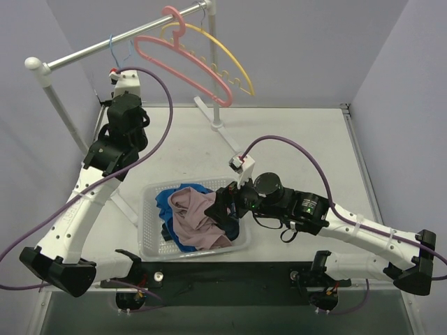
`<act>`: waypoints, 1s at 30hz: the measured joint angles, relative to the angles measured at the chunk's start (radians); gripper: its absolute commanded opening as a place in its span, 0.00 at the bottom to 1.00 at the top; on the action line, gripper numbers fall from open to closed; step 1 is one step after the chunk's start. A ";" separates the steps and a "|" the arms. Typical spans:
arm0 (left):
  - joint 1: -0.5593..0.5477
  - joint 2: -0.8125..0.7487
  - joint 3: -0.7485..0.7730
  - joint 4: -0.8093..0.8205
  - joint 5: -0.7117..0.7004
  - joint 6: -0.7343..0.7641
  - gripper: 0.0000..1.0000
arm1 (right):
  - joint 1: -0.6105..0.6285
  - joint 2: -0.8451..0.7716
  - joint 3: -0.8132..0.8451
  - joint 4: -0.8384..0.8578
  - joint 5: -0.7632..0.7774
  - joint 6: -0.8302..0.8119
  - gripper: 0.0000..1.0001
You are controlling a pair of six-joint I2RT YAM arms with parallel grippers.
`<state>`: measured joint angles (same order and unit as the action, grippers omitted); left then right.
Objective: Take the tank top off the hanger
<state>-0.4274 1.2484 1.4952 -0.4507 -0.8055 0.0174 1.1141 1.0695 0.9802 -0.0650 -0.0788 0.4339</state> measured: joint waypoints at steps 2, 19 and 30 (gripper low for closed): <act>0.001 0.002 0.001 0.000 0.000 -0.003 0.33 | 0.000 0.000 0.000 -0.008 0.000 0.000 1.00; 0.006 -0.400 -0.126 -0.145 0.472 -0.042 0.90 | 0.000 -0.039 0.063 -0.220 0.250 0.075 1.00; 0.006 -0.756 -0.409 -0.154 0.890 -0.126 0.92 | 0.000 -0.255 0.077 -0.357 0.467 0.145 1.00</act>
<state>-0.4210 0.4923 1.0859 -0.6052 0.0841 -0.1089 1.1145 0.8143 1.0573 -0.4221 0.3878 0.5789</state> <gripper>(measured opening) 0.913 0.999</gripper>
